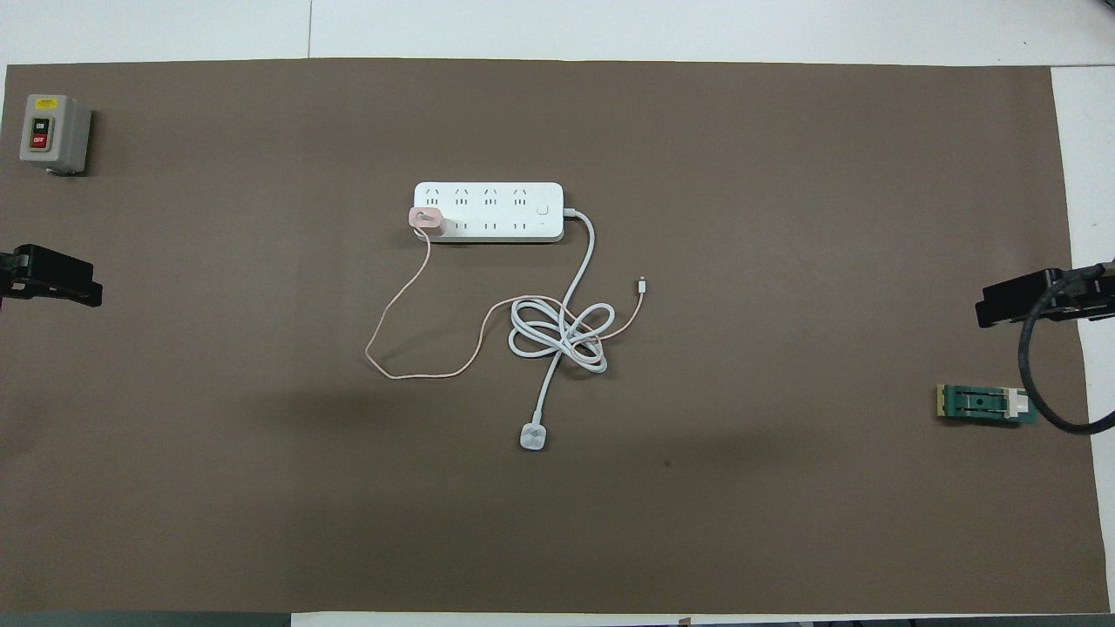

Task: Plug charger into power strip

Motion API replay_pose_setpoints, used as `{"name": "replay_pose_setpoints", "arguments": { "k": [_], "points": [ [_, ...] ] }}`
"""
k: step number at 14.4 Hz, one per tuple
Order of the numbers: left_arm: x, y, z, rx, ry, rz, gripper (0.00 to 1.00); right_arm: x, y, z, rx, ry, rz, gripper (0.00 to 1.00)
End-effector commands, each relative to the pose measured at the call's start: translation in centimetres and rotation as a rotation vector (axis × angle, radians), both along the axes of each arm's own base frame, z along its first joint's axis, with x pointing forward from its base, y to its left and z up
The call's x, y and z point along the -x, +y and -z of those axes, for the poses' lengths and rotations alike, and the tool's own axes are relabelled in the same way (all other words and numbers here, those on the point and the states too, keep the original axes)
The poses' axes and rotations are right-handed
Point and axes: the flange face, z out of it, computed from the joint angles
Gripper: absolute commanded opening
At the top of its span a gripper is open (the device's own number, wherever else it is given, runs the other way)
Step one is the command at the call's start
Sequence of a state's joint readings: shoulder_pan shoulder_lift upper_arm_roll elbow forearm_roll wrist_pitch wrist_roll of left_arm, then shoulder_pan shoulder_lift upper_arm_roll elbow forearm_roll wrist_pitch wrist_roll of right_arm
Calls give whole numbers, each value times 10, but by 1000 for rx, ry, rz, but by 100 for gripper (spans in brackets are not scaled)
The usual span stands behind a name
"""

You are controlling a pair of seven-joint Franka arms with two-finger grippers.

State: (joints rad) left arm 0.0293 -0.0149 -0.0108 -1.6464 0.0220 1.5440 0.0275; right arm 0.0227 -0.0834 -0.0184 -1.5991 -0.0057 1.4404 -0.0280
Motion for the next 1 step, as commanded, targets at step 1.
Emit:
{"name": "replay_pose_setpoints", "arguments": {
  "k": [1],
  "points": [
    [-1, 0, -2, -13, -3, -8, 100, 6, 1, -1, -21, -2, -19, 100]
  ]
}}
